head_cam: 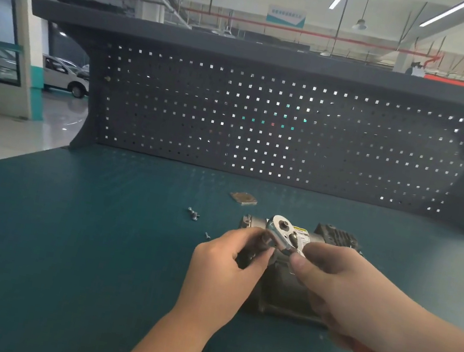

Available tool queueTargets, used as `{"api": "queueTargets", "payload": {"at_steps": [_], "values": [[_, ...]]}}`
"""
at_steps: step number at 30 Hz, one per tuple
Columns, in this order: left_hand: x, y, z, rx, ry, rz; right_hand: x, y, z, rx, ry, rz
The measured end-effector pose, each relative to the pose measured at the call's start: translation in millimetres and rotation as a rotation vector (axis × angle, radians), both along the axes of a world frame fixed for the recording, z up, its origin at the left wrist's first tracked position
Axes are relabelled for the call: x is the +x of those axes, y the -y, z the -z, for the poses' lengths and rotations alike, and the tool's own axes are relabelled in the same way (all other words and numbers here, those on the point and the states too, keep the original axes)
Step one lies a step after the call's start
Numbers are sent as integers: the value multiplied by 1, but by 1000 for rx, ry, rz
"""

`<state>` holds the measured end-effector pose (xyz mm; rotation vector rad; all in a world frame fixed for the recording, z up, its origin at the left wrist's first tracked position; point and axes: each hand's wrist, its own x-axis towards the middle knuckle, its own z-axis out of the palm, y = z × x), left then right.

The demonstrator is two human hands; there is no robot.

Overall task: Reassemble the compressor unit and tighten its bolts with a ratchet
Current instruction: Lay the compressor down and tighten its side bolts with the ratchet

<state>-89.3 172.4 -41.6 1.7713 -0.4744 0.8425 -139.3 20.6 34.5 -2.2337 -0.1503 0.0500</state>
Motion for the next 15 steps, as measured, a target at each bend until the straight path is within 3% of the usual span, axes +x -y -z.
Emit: {"api": "queueTargets", "payload": {"at_steps": [8,15], "values": [[0,5,0,-59,-56,73,-14,-22,0,-87,81,-25],[-1,6,-3,-96,-14,47,13,11,-62,-649,128,-204]]}}
